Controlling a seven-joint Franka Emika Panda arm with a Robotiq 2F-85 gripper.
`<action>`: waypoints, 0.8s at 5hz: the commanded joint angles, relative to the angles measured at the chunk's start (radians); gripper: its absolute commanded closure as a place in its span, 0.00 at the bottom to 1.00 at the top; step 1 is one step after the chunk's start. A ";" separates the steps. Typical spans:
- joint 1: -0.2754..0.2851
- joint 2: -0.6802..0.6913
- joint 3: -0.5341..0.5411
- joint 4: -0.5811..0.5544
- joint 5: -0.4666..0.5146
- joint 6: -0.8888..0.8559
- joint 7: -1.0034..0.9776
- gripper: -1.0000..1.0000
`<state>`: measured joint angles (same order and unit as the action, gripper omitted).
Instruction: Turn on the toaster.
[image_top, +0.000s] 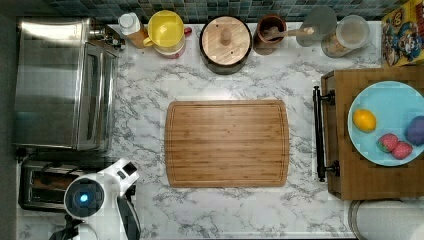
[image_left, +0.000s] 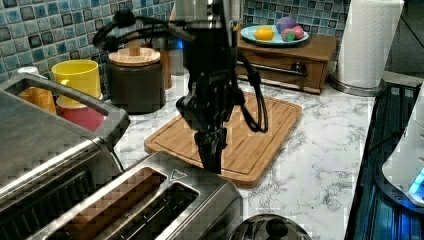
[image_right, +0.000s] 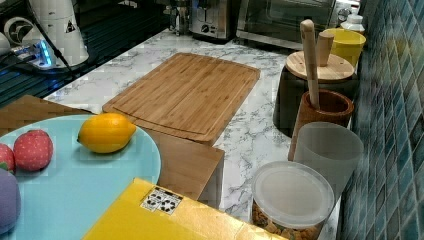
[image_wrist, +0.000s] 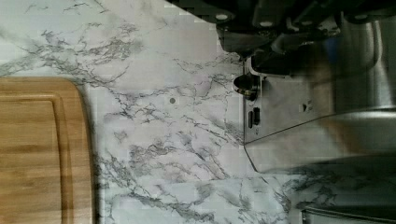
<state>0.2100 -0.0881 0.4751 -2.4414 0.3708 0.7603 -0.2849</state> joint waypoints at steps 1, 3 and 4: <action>-0.007 0.192 -0.007 -0.050 0.024 0.049 -0.083 1.00; 0.032 0.397 0.023 -0.073 0.000 0.081 -0.113 1.00; 0.057 0.470 0.002 -0.087 -0.052 0.118 -0.087 1.00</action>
<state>0.1836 0.1026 0.4465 -2.3359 0.3762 0.7334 -0.3357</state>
